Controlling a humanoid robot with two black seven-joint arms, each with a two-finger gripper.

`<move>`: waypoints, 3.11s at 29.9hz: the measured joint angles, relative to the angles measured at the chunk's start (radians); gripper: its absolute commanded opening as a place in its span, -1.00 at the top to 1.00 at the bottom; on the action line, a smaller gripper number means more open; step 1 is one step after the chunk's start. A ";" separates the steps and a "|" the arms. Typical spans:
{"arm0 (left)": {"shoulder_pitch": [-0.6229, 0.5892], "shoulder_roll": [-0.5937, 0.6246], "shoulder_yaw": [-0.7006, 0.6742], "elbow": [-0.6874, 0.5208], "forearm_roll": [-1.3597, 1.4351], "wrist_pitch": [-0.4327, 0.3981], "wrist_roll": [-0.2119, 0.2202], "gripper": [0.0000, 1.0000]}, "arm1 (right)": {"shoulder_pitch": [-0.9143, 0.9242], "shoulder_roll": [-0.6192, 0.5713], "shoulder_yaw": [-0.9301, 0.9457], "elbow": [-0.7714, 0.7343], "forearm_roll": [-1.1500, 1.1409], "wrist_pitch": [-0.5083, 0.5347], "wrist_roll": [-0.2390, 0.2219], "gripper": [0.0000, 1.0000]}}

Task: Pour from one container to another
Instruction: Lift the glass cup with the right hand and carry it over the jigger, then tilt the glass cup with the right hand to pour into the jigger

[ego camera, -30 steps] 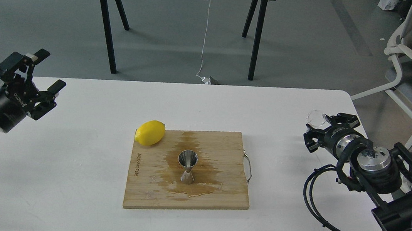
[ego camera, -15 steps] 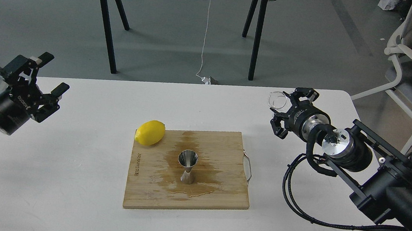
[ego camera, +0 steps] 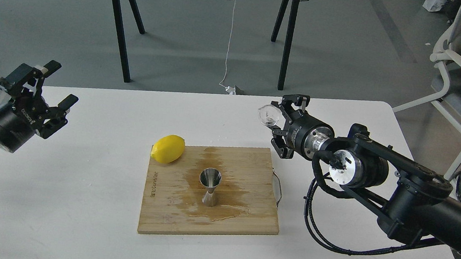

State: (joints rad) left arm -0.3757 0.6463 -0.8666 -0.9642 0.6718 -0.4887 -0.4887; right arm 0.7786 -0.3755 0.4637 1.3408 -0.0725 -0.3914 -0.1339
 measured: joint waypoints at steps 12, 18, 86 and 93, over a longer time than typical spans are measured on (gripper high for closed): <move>0.000 -0.005 0.000 0.002 0.000 0.000 0.000 -0.98 | 0.007 0.068 -0.087 0.000 -0.156 0.094 -0.042 0.23; -0.005 -0.026 0.000 0.003 0.000 0.000 0.000 -0.98 | 0.025 0.090 -0.093 -0.001 -0.177 0.132 -0.045 0.23; -0.004 -0.030 0.000 0.019 0.000 0.000 0.000 -0.98 | 0.148 0.040 -0.316 -0.002 -0.737 0.476 0.095 0.24; -0.004 -0.030 0.000 0.019 0.000 0.000 0.000 -0.98 | 0.148 0.033 -0.330 -0.002 -0.801 0.477 0.116 0.24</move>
State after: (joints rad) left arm -0.3798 0.6166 -0.8667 -0.9448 0.6719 -0.4887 -0.4887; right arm 0.9265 -0.3426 0.1339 1.3391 -0.8737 0.0860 -0.0182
